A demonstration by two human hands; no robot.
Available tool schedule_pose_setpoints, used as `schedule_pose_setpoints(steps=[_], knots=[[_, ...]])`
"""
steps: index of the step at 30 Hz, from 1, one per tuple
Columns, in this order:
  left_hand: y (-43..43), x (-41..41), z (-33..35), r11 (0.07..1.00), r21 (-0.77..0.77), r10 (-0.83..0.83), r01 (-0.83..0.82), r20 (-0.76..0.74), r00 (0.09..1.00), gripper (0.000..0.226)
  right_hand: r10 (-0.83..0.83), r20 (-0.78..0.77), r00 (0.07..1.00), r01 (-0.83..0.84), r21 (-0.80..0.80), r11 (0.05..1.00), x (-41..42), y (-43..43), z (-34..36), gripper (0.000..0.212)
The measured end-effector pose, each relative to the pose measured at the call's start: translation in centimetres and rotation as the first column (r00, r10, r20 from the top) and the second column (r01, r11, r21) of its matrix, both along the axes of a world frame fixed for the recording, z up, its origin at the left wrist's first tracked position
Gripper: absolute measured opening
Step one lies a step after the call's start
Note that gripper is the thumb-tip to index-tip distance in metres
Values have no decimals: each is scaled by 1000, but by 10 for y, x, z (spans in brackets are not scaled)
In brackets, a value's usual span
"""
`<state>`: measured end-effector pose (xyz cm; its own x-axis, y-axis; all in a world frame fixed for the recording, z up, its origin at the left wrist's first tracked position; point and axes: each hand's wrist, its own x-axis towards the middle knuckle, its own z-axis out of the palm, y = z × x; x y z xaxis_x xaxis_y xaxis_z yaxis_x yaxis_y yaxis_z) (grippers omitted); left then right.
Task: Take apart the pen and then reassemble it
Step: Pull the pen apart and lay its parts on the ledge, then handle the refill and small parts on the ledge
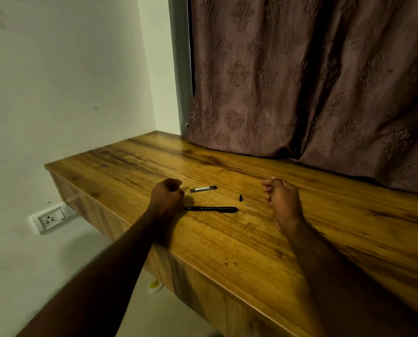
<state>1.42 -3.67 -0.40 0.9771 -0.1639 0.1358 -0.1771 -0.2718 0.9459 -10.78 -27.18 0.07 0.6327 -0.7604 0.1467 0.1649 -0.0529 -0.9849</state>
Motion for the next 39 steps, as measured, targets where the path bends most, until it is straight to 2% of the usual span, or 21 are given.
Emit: schedule_pose_setpoints(steps=[4,6,7,9,10,13,16,21,23,26,28,33,36,39], knots=[[-5,13,0,989,105,-103,104,-12,995,32,15,7,1000,-15,-16,1000,2,0,1,31],[-11,14,5,970,190,-151,152,-20,988,16,13,1,1000,-13,-28,1000,3,0,0,31],[-14,14,7,953,240,-184,185,-28,983,15,14,-1,1000,-14,-32,999,4,0,0,31],[-18,22,5,936,285,-202,209,-55,978,30,19,-4,1000,-19,-42,999,5,0,-1,31],[-20,25,3,943,262,-193,205,-71,979,31,21,-6,1000,-21,-49,999,6,0,-2,31],[-23,25,2,963,195,-180,187,-54,982,8,23,-2,1000,-23,-68,997,9,0,-3,31],[-22,28,-3,974,183,-138,137,-4,990,10,38,-7,999,-39,-86,996,9,-1,-4,31],[-15,25,-8,994,-82,-69,74,66,995,12,50,-4,999,-50,-105,993,7,0,-4,33],[-11,19,-5,989,-145,16,3,129,991,9,54,-6,998,-55,-101,993,7,0,-5,34],[2,5,4,954,-285,141,-93,153,978,6,63,14,998,-61,-76,995,10,4,-1,34],[10,-11,6,930,-352,165,-106,143,976,6,79,14,997,-77,-83,994,9,8,2,32],[-2,-35,-16,930,-365,65,-31,81,995,15,36,-17,999,-37,-119,992,4,-1,-6,33],[2,-54,-11,922,-386,-30,36,22,999,17,75,-78,994,-92,-244,965,-6,15,3,36],[2,-69,-7,910,-389,-156,143,-2,988,7,108,-123,986,-143,-330,933,-15,27,5,38]])
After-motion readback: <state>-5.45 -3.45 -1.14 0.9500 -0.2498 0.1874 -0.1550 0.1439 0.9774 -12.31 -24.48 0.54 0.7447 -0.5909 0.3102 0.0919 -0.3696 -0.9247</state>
